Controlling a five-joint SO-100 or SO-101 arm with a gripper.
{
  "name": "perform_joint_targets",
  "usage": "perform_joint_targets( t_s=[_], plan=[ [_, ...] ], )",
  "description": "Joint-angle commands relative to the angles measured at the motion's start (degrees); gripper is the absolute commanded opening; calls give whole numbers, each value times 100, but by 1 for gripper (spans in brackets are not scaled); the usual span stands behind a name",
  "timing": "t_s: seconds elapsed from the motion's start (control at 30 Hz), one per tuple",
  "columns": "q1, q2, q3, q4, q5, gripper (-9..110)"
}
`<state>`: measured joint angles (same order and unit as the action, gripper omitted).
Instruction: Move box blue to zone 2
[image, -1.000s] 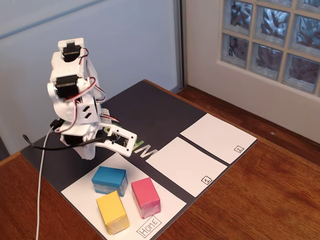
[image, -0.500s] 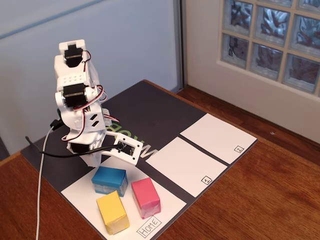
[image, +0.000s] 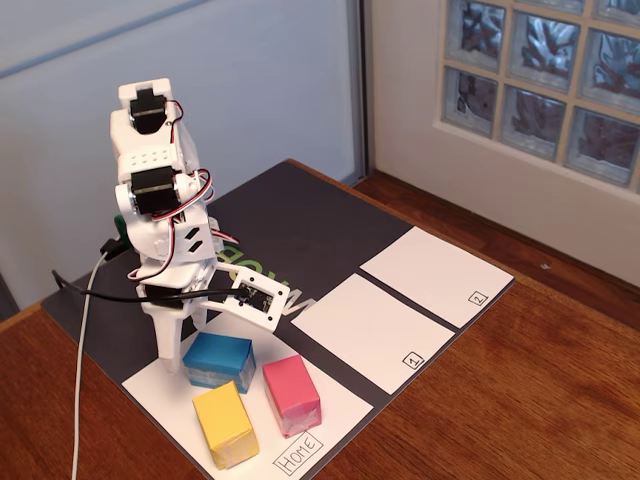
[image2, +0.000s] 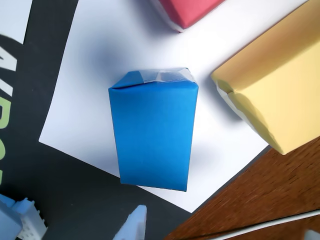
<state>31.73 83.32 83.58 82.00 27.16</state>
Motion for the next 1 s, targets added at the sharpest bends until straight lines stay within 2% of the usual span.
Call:
perform_joint_targets(
  t_s=[0.0, 0.37, 0.97],
  plan=[
    [-97, 185, 9, 9, -62, 46],
    [-185, 448, 571, -132, -79, 51],
    [-431, 800, 1389, -510, 264, 48]
  ],
)
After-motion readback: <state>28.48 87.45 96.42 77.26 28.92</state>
